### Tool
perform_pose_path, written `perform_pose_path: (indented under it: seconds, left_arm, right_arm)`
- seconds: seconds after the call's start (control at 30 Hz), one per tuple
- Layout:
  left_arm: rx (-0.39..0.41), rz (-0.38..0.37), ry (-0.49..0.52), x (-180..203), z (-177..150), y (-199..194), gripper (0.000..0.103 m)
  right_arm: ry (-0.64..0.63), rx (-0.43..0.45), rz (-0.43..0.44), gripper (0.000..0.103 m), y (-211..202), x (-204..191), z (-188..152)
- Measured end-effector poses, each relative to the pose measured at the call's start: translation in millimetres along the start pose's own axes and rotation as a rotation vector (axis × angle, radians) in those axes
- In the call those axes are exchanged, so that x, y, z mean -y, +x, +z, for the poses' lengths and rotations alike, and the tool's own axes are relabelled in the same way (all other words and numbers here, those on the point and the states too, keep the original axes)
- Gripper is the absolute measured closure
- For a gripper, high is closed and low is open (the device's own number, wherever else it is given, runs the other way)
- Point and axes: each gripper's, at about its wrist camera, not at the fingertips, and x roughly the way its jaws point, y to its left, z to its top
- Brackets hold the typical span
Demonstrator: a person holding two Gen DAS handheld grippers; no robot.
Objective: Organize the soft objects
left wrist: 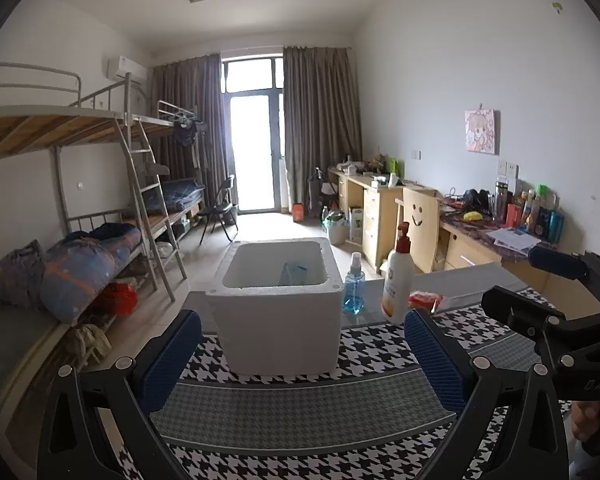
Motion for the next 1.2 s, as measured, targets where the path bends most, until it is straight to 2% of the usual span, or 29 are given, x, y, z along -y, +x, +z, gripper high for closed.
perform_pose_path:
  seconds: [0.27, 0.53, 0.7, 0.83, 1.2]
  left_arm:
    - [0.009, -0.031, -0.009, 4.4, -12.3, -10.4, 0.001]
    - [0.049, -0.030, -0.015, 10.0, -24.3, -22.7, 0.001]
    - [0.052, -0.041, -0.009, 14.1, -32.1, -26.2, 0.001]
    - [0.066, -0.034, -0.009, 12.7, -37.5, -29.1, 0.001]
    - [0.078, -0.053, -0.039, 13.1, -52.8, -32.0, 0.001]
  right_arm:
    - [0.009, 0.006, -0.033, 0.006, -8.9, 3.8, -15.5]
    - [0.022, 0.035, -0.074, 0.006, -22.1, 1.0, -29.5]
    - [0.043, 0.051, -0.074, 0.006, -30.3, 3.3, -37.4]
    - [0.049, 0.061, -0.083, 0.002, -32.3, 1.7, -44.6]
    - [0.093, 0.076, -0.095, 0.002, -39.3, 9.2, -64.2]
